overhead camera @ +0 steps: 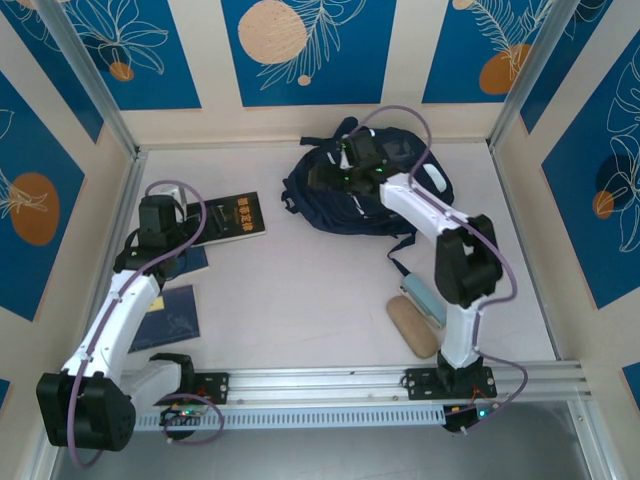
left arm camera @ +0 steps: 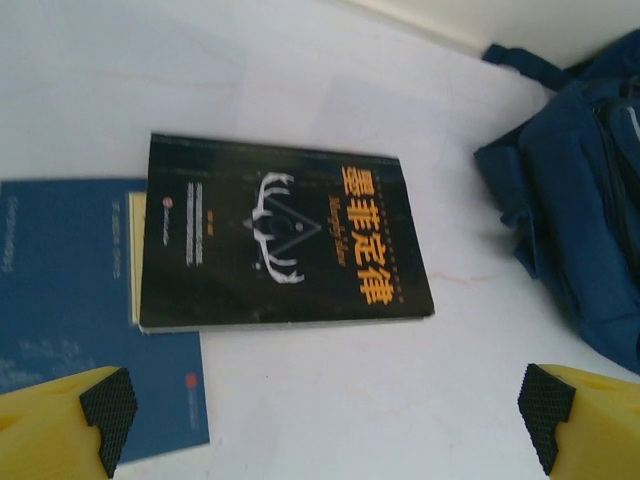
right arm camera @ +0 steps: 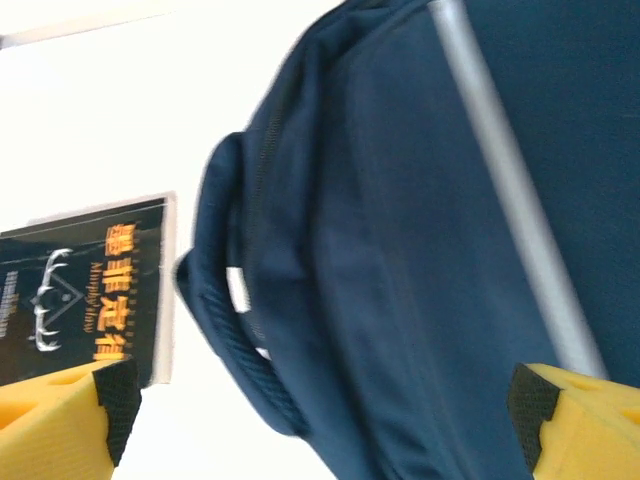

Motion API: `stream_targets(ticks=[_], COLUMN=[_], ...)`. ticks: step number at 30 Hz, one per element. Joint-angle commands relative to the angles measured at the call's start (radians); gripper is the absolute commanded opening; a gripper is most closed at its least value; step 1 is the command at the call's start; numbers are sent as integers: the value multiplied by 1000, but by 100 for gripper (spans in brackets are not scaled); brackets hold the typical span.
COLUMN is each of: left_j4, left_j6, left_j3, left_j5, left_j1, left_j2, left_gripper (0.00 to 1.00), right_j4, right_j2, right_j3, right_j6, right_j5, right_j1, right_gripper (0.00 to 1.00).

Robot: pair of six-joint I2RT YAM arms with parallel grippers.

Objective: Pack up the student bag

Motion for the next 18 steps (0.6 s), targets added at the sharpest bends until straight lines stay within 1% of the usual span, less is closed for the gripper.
stream_targets(ticks=[1,3,4,6,9,11,12,14,16,18], left_j4=[-92,-99,-103,-108,-112,-111,-109,-103,-98,-89], left_j6=[-48,-51,-51,-52,-50,-51,-52,-55,-60,-63], left_j3=[25,27,31,34,42,45,46,46,50,54], left_j5=[54,71,79,83,93,108,115,130,144,161], left_j1=[-6,-4,-5,-5,-5,-4,-4,-5,-6,-5], left_j2=[-9,-8,-8,-7,-3,3,5,13,23,32], left_gripper=[100,100,100,100,99,98,98,98,98,97], right_j4=[-117,-172,-188,-203,-261,-287,-291,-304,-330,-329], right_j2=[114,197,229,278,349,385,397,419,425,398], right_j3=[157,253,289,337,417,446,450,447,429,358], right_j6=[11,14,13,6,-11,-33,-45,-91,-165,-217], right_j5=[-57,-37,-40,-34,16,19,7,-57,-161,-192], right_j1=[40,53,55,56,60,60,62,64,73,89], right_gripper=[91,86,82,80,79,78,78,76,76,76])
